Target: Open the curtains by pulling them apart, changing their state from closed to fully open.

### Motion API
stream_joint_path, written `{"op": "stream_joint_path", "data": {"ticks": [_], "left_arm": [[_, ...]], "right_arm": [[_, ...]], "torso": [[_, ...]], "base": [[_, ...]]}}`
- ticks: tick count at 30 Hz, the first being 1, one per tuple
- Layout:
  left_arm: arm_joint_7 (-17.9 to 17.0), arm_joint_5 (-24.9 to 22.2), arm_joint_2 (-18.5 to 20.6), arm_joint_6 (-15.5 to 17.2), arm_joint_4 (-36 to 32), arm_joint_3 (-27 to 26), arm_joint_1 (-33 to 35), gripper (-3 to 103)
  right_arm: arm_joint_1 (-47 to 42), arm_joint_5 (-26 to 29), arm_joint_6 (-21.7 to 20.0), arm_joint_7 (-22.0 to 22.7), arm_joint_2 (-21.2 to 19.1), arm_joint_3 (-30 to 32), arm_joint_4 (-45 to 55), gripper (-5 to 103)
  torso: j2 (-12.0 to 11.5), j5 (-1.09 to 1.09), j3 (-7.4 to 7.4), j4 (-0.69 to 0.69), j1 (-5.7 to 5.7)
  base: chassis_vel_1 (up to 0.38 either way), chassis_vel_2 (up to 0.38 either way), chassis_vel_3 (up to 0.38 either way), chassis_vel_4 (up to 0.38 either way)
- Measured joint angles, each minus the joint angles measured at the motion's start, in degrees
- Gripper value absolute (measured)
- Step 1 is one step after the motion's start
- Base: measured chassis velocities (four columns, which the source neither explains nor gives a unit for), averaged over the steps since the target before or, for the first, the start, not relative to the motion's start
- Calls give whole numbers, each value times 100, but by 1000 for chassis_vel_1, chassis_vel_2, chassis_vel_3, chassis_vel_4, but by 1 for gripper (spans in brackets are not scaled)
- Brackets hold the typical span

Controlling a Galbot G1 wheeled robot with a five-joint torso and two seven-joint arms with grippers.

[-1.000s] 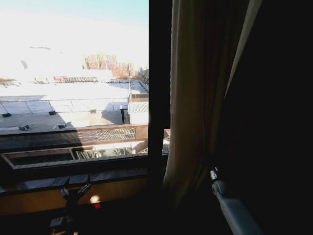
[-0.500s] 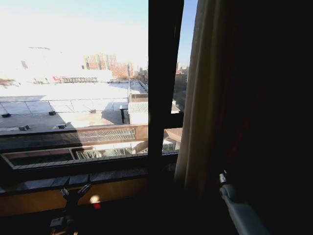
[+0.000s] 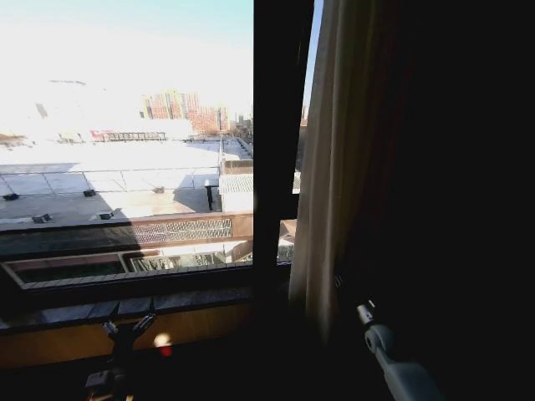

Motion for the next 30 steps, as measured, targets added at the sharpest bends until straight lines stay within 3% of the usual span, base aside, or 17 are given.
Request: {"op": "stream_joint_path", "data": {"ticks": [4, 6, 9, 12, 13, 21, 30], "left_arm": [[0, 0, 0, 0, 0, 0, 0, 100], [0, 0, 0, 0, 0, 0, 0, 100], [0, 0, 0, 0, 0, 0, 0, 100], [0, 0, 0, 0, 0, 0, 0, 100], [0, 0, 0, 0, 0, 0, 0, 100], [0, 0, 0, 0, 0, 0, 0, 100], [0, 0, 0, 0, 0, 0, 1, 100]], "right_arm": [[-295, -46, 150, -69, 100, -48, 335, 65], [-305, -59, 168, -69, 107, -48, 339, 65], [-342, -303, 231, -189, 143, 26, 314, 82], [-343, -344, 288, -190, 169, 37, 276, 87], [-346, -365, 312, -190, 184, 45, 258, 96], [-346, -415, 335, -218, 189, 51, 256, 100], [-299, -431, 356, -297, 166, 31, 223, 100]], "torso": [[1, -1, -1, 0, 0], [0, 0, -1, 0, 0], [0, 0, 0, 0, 0], [0, 1, 0, 0, 0], [0, 1, 0, 0, 0], [0, 1, 0, 0, 0], [0, 0, 0, 1, -1]], "base": [[0, 0, 0, 0], [0, 0, 0, 0], [0, 0, 0, 0], [0, 0, 0, 0], [0, 0, 0, 0], [63, 26, -60, -18], [240, 102, -236, -117]]}}
